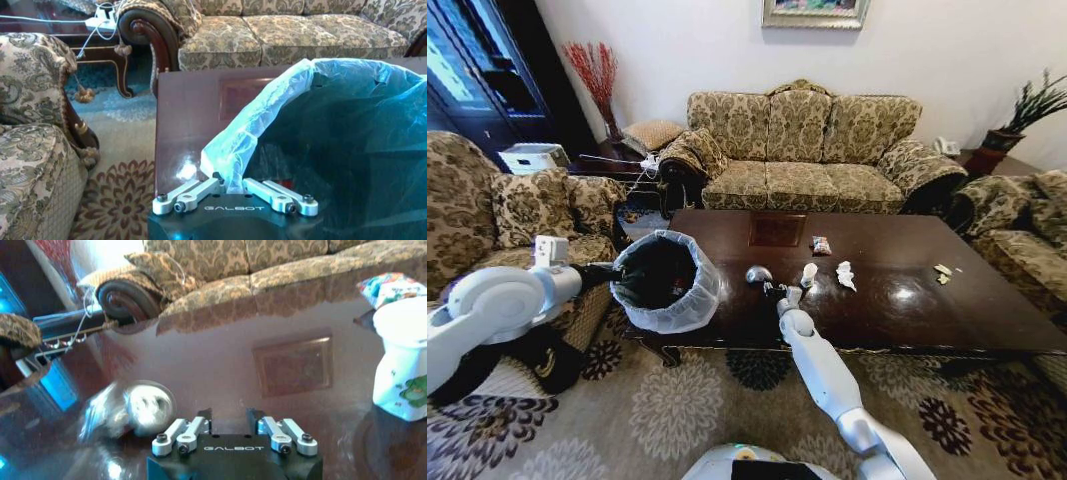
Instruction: Move to the front of the table and place the trash on the table into the trash bin.
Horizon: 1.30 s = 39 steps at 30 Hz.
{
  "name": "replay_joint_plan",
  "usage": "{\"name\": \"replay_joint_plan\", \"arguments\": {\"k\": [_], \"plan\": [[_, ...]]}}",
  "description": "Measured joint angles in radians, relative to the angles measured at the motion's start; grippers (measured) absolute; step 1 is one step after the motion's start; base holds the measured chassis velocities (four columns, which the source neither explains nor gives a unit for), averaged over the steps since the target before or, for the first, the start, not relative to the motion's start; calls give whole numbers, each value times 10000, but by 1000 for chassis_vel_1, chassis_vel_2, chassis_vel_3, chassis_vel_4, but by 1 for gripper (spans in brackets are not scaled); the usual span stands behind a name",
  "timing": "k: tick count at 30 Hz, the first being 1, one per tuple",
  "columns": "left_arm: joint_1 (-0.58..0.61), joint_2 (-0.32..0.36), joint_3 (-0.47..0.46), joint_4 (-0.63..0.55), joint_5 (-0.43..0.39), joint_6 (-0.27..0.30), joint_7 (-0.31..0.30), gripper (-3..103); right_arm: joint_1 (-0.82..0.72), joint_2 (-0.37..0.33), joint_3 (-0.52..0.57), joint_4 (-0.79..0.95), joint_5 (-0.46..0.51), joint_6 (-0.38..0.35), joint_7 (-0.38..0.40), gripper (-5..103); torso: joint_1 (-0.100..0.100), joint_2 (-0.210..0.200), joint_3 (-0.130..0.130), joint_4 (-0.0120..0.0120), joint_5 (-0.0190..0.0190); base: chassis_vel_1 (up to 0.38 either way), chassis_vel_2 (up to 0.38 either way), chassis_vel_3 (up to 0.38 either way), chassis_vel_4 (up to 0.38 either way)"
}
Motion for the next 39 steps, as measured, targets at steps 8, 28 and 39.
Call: {"name": "replay_joint_plan", "arguments": {"k": [8, 28, 39], "plan": [[30, -81, -7, 17, 46, -7, 19, 0, -300, -160, 23, 516, 50, -7, 23, 4, 0, 1, 0, 0, -4, 0, 0, 0, 0], [67, -118, -32, 94, 187, -8, 115, 0, -581, -126, -103, 1302, 134, 122, -153, 0, 0, 1, 0, 0, -4, 0, 0, 0, 0], [120, -104, -2, 128, 423, -72, 263, 0, -980, -14, -423, 2062, -813, 791, -1412, 37, 0, 1, 0, 1, -1, 0, 0, 0, 0]]}}
